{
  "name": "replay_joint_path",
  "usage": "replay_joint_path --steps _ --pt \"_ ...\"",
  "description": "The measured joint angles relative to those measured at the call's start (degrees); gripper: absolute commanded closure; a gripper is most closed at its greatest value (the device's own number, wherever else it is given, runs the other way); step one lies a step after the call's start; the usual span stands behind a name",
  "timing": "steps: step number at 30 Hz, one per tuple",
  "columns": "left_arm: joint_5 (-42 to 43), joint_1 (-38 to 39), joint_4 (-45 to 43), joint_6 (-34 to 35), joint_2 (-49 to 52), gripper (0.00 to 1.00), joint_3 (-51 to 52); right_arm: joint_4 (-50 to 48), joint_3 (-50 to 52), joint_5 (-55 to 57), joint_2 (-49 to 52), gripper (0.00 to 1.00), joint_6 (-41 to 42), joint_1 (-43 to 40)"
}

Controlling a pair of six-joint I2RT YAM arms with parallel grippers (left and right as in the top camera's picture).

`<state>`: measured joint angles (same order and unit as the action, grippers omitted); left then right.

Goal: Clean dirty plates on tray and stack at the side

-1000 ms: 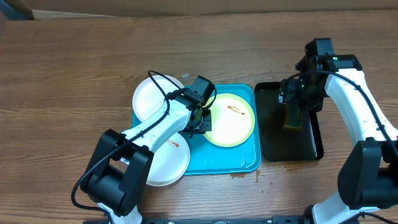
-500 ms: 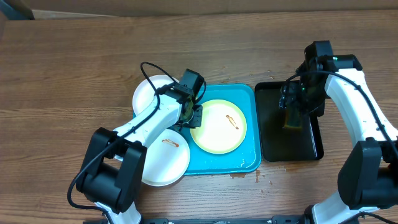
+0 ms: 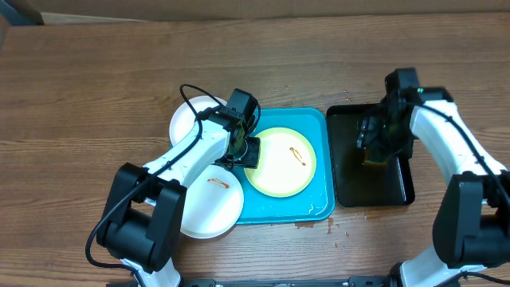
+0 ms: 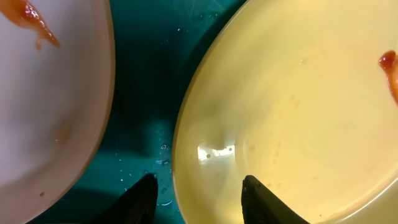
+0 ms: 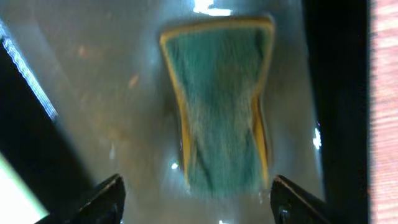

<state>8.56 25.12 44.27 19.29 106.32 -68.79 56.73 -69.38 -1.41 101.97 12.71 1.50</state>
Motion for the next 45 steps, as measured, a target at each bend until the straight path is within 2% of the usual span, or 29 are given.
replay_joint_path --steps 1,3,5,6,8,9,10,11,14,20,22,23,28,31,33,34,36,45 --pt "0.13 0.0 -0.02 0.02 0.0 0.55 0.0 -2.82 1.81 0.17 0.02 0.39 0.0 -0.02" --pt "0.35 0.0 0.02 0.02 0.02 0.55 0.0 -7.21 5.14 0.63 0.04 0.62 0.11 -0.02" --pt "0.52 0.0 0.04 0.02 0.02 0.55 0.0 -10.1 7.89 1.2 0.04 0.88 0.39 0.0" --pt "0.66 0.0 0.07 0.02 0.02 0.55 0.0 -10.99 8.87 1.42 0.04 0.96 0.33 -0.02" --pt "0.72 0.0 0.07 0.02 0.02 0.54 0.0 -11.15 9.51 1.49 0.04 0.96 0.59 -0.02" --pt "0.7 0.0 0.07 0.02 0.04 0.54 0.0 -11.02 9.53 1.53 0.04 0.87 0.72 0.0" --pt "0.72 0.0 0.07 0.02 0.04 0.54 0.0 -10.71 9.53 1.62 0.04 0.64 0.98 0.0" --pt "0.72 0.0 0.07 0.02 0.04 0.54 0.0 -10.38 9.49 1.62 0.04 0.51 1.01 0.0" --pt "0.72 0.0 0.07 0.02 0.04 0.53 0.0 -8.66 9.01 1.6 0.04 0.38 0.79 0.0" --pt "0.87 0.0 0.17 0.02 0.04 0.53 0.0 -11.78 7.02 2.36 0.04 0.37 0.74 0.0" --pt "0.9 0.0 0.35 0.02 0.04 0.53 0.0 -12.5 6.71 2.89 0.04 0.41 0.76 0.0" --pt "0.9 0.0 0.35 0.02 0.07 0.53 0.0 -12.57 6.71 2.95 0.04 0.47 0.72 0.0" --pt "0.9 0.0 0.46 0.02 0.09 0.53 0.0 -13.6 6.91 3.45 0.04 0.96 0.9 0.0" --pt "0.9 0.0 0.48 0.02 0.09 0.52 0.0 -14.38 7.63 3.78 0.04 0.96 0.92 0.0" --pt "0.9 0.0 0.46 0.02 0.09 0.52 0.0 -14.78 7.78 3.78 0.04 0.5 0.76 0.0" --pt "0.9 0.0 0.46 0.02 0.09 0.52 0.0 -15.02 7.78 3.76 0.04 0.38 0.9 0.0" --pt "0.9 0.0 0.46 0.02 0.09 0.51 0.0 -15.63 7.78 3.76 0.04 0.3 0.79 0.0" --pt "0.9 0.0 0.48 0.02 0.09 0.51 0.0 -20.79 7.87 5.25 0.04 0.32 0.76 0.0"
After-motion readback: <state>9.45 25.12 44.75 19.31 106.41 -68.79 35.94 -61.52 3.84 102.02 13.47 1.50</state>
